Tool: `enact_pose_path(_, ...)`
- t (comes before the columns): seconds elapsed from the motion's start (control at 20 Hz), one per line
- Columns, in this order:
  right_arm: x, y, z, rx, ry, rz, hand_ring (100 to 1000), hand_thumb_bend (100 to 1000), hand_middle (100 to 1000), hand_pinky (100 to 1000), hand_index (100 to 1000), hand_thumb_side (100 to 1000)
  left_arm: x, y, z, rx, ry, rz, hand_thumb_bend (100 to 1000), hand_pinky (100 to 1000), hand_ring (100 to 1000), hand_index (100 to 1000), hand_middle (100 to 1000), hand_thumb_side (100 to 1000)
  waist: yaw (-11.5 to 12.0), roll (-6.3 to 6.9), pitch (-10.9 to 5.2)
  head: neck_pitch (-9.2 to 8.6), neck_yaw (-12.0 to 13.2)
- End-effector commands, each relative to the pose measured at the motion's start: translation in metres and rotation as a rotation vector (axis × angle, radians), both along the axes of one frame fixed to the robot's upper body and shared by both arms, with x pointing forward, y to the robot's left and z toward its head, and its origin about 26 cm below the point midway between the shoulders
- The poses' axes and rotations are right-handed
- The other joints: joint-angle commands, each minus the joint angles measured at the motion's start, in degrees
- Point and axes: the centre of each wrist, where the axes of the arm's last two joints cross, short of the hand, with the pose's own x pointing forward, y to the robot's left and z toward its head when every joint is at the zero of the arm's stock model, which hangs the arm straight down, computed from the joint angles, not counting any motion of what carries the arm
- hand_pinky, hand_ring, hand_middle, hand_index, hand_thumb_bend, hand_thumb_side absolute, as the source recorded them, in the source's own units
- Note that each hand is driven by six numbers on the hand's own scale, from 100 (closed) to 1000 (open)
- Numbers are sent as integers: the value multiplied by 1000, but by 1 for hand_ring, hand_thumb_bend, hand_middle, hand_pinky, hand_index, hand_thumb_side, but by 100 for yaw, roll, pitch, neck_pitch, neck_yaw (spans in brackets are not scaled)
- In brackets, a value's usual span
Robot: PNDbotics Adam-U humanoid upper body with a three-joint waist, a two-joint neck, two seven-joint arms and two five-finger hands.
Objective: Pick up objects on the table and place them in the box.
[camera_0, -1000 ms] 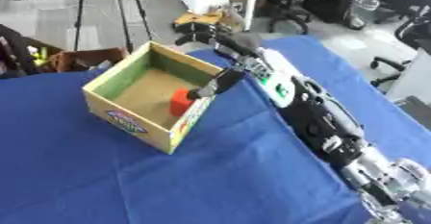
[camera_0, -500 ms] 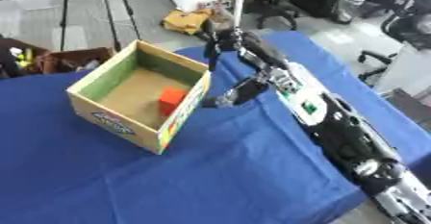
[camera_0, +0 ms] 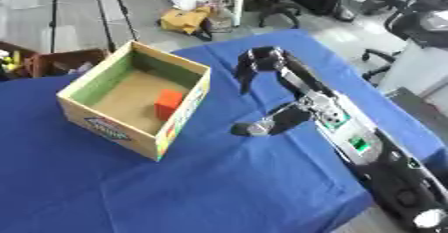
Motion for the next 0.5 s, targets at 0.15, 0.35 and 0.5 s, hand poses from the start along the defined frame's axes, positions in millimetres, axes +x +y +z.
enact_pose_path(0.15,-12,3,17,38,36,24,601,620,567,806,486,360,0,3,6,7,-23,11,344,551,794,615,477,834,-25,21,-72,6,55)
enact_pose_path(0.35,-17,0,17,66,95,46,603,619,570,811,485,358,-1,5,6,5,-23,20,343,551,794,614,477,834,-45,33,-74,-6,81)
enact_pose_path(0.5,-20,-2,18,85,127,73,605,620,570,813,485,361,-1,4,6,7,-21,18,343,551,794,615,477,834,-83,35,-82,-6,79)
